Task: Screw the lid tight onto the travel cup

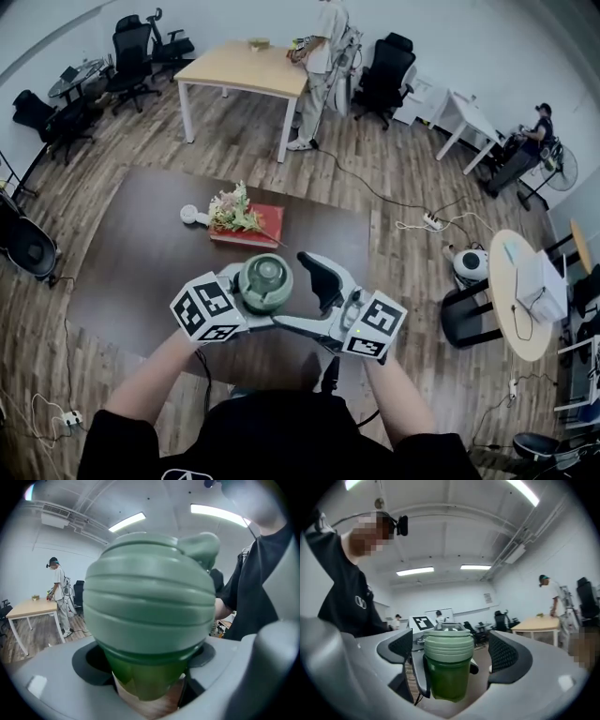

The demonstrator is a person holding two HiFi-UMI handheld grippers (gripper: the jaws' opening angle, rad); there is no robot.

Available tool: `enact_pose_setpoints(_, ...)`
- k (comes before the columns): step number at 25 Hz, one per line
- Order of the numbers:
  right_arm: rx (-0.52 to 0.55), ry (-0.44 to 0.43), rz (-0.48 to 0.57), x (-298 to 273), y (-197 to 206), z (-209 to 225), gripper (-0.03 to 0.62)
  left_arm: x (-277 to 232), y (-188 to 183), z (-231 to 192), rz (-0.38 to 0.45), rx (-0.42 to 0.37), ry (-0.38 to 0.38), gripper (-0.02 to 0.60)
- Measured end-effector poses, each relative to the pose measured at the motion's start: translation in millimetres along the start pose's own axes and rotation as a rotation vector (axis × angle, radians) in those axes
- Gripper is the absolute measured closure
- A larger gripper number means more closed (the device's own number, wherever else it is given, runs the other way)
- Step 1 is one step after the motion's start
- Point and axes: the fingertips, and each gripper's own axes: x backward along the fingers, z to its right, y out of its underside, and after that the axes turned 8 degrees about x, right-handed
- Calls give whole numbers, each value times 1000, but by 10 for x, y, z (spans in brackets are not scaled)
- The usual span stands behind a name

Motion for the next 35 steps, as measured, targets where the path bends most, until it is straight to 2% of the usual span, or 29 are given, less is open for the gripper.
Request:
enact_pose_setpoints(3,0,-253,-13,5,23,29,91,-24,-4,119,-11,-9,30,170)
enact_pose_setpoints(8,-114,-594,-52,-58,82,-30,99,-97,8,284,-27,-17,76,170)
enact_pose_setpoints(11,-160,-717,-27,-49,7,-107,175,-100,-27,325,-23,-14,90,170)
enact_pose_setpoints(13,-169,-720,-15,-69,-27,-105,177,-84,-45,304,-18,-8,83,170)
enact_pose_setpoints(15,-157,-652,-10,-106,-42,-83,186,-58,-51,240,-12,-5,53,170)
enact_pose_setpoints(18,-108,-440,13,-163,-36,-71,189,-15,-30,120,-16,-26,-14,170)
enact_pose_setpoints(21,-78,-128,39,-173,-25,-62,191,-10,-5,47,-24,-37,-65,170)
enact_pose_setpoints(24,-57,204,15,-205,37,-74,192,0,56,-13,-38,-37,-99,170)
enact_pose_setpoints(26,-42,379,-34,-233,85,-99,192,-4,97,-16,-35,-24,-96,170)
enact_pose_setpoints(28,-20,510,-75,-236,92,-105,192,-27,89,-4,-19,-12,-88,170)
enact_pose_setpoints(30,-27,600,-86,-207,88,-82,192,-58,63,-1,-9,-9,-90,170)
enact_pose_setpoints(32,-50,645,-83,-172,93,-54,192,-86,50,2,-10,-10,-92,170)
enact_pose_setpoints(34,-58,630,-81,-176,99,-51,191,-82,51,1,-13,-10,-92,170)
enact_pose_setpoints(35,-63,595,-75,-193,96,-60,189,-64,54,-7,-13,-9,-92,170)
